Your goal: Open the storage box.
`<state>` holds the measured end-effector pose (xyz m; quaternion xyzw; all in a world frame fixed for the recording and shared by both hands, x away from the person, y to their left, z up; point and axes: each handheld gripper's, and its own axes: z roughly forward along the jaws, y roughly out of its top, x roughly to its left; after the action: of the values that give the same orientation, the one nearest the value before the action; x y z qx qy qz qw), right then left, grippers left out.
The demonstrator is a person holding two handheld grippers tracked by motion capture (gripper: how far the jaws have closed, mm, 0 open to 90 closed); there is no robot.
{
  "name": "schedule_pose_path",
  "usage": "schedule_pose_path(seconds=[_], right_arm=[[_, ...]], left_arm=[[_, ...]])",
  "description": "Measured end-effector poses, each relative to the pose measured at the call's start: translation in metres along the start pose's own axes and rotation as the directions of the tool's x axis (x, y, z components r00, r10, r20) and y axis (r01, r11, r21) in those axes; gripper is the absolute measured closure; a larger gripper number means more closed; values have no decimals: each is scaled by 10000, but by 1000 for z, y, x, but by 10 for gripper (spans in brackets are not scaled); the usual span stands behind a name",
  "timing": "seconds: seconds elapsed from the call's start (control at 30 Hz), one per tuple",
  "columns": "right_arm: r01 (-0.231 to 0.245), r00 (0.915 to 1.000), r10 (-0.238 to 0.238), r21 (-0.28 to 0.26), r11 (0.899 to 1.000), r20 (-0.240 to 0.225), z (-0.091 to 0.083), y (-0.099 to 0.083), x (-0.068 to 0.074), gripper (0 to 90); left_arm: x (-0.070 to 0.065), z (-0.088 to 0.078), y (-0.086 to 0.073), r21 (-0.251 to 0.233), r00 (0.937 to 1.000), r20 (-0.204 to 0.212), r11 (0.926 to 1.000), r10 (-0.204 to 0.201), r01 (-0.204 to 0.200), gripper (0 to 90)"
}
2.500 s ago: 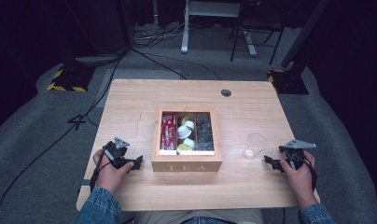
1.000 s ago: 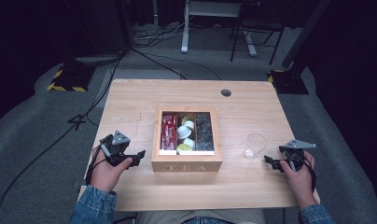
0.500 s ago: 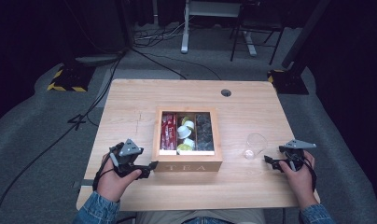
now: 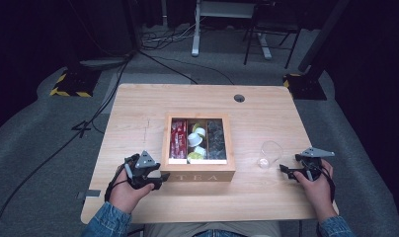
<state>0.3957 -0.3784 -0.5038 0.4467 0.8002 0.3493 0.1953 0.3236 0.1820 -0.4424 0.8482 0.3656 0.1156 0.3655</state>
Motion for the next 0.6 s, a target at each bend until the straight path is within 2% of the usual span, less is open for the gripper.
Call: schedule_pose_path(seconds=[0.07, 0.2, 0.33, 0.6], right_arm=[[3, 10000, -3, -1, 10000, 0, 0, 0, 0, 129], [3, 10000, -3, 3, 10000, 1, 0, 0, 0, 130], [1, 10000, -1, 2, 10000, 4, 0, 0, 0, 129], [-42, 10000, 42, 15, 10000, -13, 0, 0, -1, 143]], left_arm=[[0, -1, 0, 53, 10000, -16, 10000, 46, -46, 525], [1, -1, 0, 20, 9998, -40, 9998, 177, -176, 530], [-1, -3, 1, 1, 9987, -166, 9988, 487, -487, 552], [-1, -6, 5, -46, 9986, -189, 9987, 499, -500, 562]])
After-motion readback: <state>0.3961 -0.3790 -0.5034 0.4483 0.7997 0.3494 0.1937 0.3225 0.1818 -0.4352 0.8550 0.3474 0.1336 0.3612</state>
